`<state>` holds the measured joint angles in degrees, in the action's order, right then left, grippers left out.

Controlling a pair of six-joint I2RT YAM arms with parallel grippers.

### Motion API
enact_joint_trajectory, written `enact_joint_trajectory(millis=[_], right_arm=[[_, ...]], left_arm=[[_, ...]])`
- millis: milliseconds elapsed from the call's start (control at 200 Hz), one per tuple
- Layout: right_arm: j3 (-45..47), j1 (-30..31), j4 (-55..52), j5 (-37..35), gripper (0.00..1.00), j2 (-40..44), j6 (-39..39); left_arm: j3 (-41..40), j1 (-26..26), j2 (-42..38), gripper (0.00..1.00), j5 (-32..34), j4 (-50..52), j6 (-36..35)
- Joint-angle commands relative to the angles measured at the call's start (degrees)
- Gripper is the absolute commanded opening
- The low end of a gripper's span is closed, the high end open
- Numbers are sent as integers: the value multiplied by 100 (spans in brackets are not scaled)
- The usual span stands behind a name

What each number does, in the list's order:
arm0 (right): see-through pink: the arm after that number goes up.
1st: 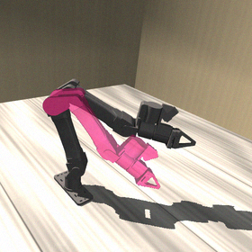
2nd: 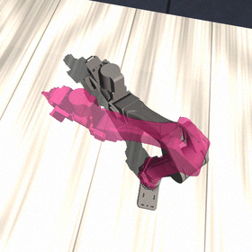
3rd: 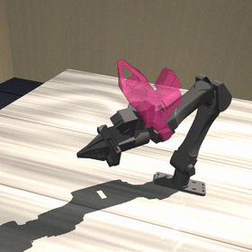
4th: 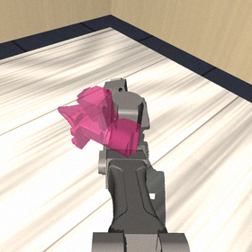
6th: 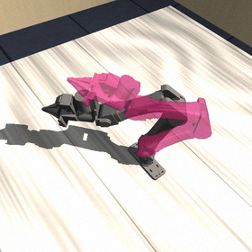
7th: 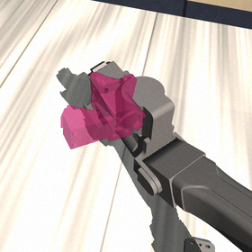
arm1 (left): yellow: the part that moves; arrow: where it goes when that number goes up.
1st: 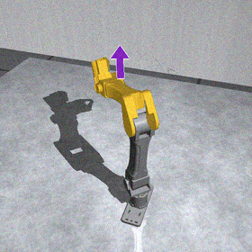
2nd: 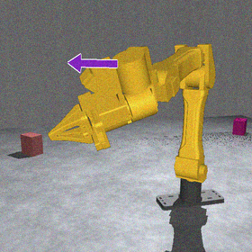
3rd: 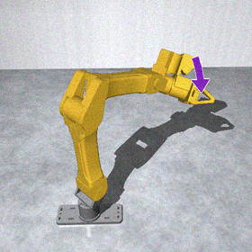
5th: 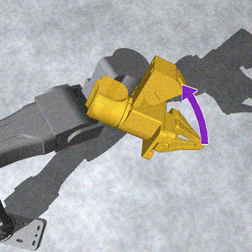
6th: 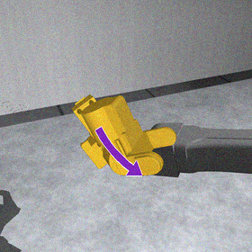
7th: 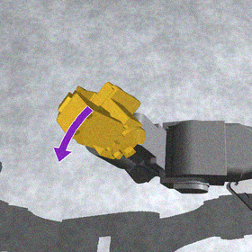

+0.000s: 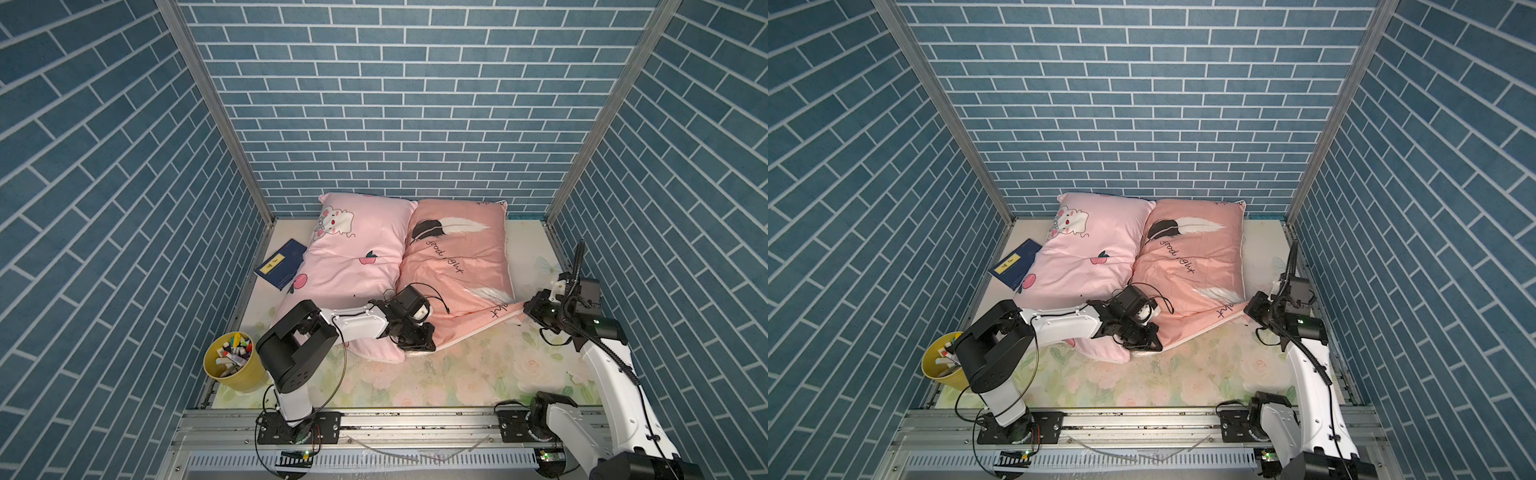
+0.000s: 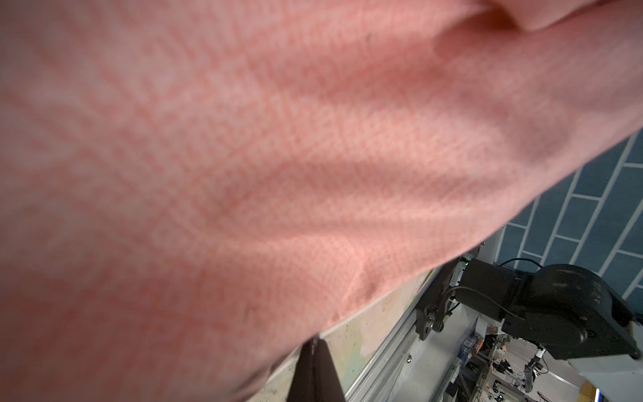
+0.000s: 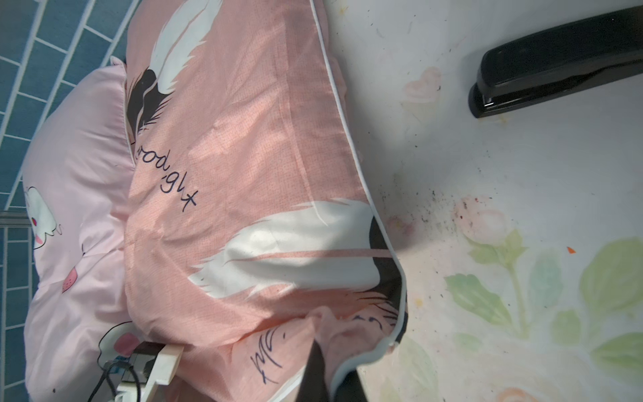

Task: Zip up pillowcases
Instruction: Zip the zipper on the pillowcase, then place the pillowcase at the center of the board.

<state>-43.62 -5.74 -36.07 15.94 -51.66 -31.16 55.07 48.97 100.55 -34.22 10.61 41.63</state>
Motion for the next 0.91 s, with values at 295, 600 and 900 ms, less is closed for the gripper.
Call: enact_joint_trajectory(millis=[295, 600, 900], right_arm=[[-295, -94, 236, -1058, 0, -28, 265], [-279, -125, 294, -1036, 0, -100, 281], [-313, -129, 318, -889, 0, -36, 339]], left_arm=[[-328, -186, -350, 0, 507, 942, -453], [-328, -237, -422, 0, 587, 1145, -565], [-44, -237, -617, 0, 775, 1496, -711]])
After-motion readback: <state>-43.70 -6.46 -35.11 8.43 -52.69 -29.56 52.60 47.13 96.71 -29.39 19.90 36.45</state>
